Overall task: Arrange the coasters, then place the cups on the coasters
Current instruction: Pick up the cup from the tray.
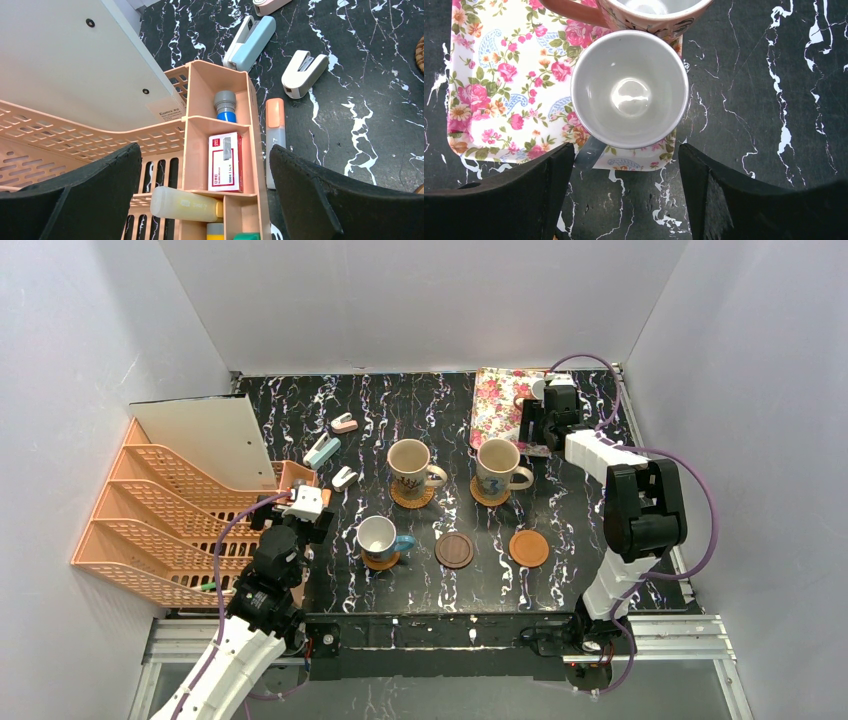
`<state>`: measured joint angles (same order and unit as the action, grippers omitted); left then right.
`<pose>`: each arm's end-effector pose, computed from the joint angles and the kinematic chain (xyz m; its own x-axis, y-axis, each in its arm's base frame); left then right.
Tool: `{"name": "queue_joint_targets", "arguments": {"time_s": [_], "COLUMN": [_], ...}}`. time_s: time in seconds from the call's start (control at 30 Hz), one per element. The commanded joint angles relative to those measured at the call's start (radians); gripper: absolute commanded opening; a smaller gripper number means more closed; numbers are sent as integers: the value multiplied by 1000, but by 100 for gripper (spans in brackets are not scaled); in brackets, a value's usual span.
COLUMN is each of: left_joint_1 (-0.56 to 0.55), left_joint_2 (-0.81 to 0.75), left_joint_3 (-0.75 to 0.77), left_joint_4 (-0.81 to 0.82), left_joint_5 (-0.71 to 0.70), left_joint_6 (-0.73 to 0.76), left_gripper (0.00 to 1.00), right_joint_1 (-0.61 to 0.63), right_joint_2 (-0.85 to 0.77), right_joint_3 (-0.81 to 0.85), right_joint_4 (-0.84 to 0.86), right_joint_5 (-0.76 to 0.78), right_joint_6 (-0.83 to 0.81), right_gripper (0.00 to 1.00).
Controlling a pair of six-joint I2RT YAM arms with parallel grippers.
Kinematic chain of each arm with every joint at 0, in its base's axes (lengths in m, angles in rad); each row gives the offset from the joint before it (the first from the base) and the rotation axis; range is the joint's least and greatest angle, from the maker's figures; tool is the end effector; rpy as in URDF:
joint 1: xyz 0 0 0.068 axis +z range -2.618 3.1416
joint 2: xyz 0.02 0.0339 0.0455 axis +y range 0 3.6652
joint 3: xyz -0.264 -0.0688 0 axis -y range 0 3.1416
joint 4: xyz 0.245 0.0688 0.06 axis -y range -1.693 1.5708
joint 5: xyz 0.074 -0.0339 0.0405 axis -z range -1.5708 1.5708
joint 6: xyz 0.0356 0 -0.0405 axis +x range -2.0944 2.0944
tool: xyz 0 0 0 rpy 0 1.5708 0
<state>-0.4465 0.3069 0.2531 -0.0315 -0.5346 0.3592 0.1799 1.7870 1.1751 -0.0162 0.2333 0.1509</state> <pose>0.1165 -0.0357 0.2311 -0.1023 0.3843 -0.9175 -0.0538 0.9189 0.3909 0.3946 0.0634 0.2159 -0.5701 0.0450 -0.8204 0.0968 0.9952 -0.0127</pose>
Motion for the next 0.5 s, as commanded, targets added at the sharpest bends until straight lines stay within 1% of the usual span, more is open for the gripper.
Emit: {"name": "queue_joint_targets", "arguments": {"time_s": [0.0,0.27,0.47], "left_joint_1": [5,5,5], "left_joint_2": [0,-5,-5], "left_joint_3": [-6,-6,-7], "left_joint_4": [4,1,1], "left_joint_5": [-7,-7,-5], "left_joint_6": [-3,-3,-3], "left_gripper": [98,98,98], "right_joint_1": [0,-11,-24], "right_joint_2": [-1,14,25], "right_joint_3": [15,30,35], "right_joint_4": [52,22,18], "right_joint_5": [20,2,-35], "right_joint_6": [-23,-46,-51], "right_gripper": [82,75,63]}}
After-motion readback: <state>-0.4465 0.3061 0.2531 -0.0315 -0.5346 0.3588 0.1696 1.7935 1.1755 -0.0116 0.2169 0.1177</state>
